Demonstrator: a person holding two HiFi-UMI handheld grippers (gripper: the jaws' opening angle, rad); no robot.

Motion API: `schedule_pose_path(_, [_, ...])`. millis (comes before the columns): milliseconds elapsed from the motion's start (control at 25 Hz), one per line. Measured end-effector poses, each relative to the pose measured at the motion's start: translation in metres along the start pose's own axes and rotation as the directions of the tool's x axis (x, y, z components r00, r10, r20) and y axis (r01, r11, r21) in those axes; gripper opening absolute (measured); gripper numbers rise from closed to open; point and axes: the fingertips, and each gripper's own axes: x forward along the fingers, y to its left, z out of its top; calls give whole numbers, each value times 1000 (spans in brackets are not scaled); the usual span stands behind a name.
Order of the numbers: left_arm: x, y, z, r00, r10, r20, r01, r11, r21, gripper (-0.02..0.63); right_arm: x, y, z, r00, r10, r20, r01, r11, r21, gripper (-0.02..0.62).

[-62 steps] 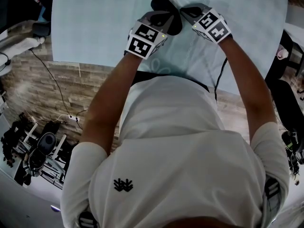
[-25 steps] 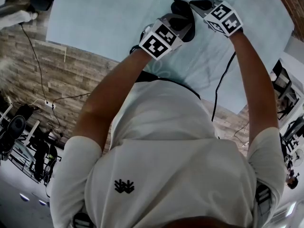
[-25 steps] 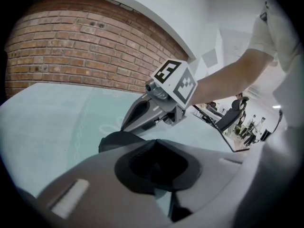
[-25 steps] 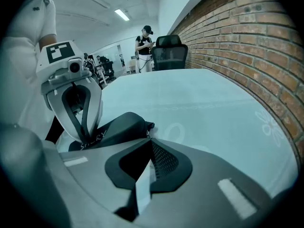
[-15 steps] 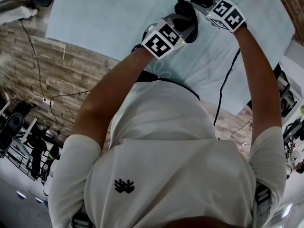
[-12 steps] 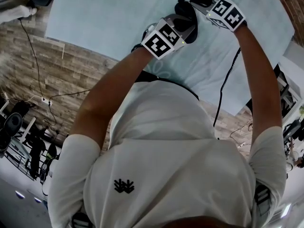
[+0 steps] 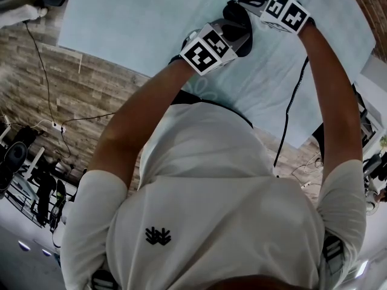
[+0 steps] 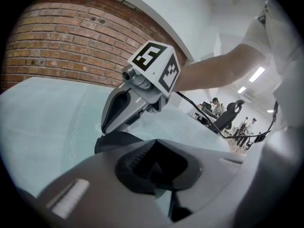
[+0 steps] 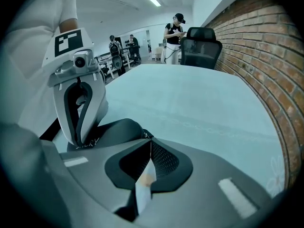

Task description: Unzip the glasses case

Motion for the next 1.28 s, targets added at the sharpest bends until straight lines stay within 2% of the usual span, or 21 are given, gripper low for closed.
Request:
schedule_pose_path(160, [-2,0,-1,1000,-4,-4,4,1000,-1,55,4,2,5,1000,5,-30,-6,999,-48,6])
schedule_pose_path(280, [-1,-2,-1,1000,-6,-6,6,1000,-5,55,5,2,3,1000,0,-31,-1,999,-48,9])
schedule_pose_path(400, [-1,-2,-2,1000,3,-2,-3,1000,5,55,6,1,3,1000,-26,-11,26,999,-23,15])
schedule_pose_path(680, [-3,-2,-2,999,36,6,-37,999,13,55,-8,-9,-15,985,-170,22,167,980,105,14])
schedule_pose_path(880, [-3,2,-3,997,80,20,-80,997,17,57,-31,-1,-50,958,-286,5,280,941,193,12])
schedule_pose_path(1040, [-9,3,1,992,118,44,-119,993,14,57,-46,24,-77,932,-363,-1,346,886,310,7])
schedule_pose_path(1160, [-19,4,5,987,152,52,-152,988,7,57,-57,49,-92,913,-409,2,375,840,391,3])
schedule_pose_path(1280, [-31,3,4,981,186,59,-186,983,-12,57,-64,82,-103,905,-426,10,377,812,446,3])
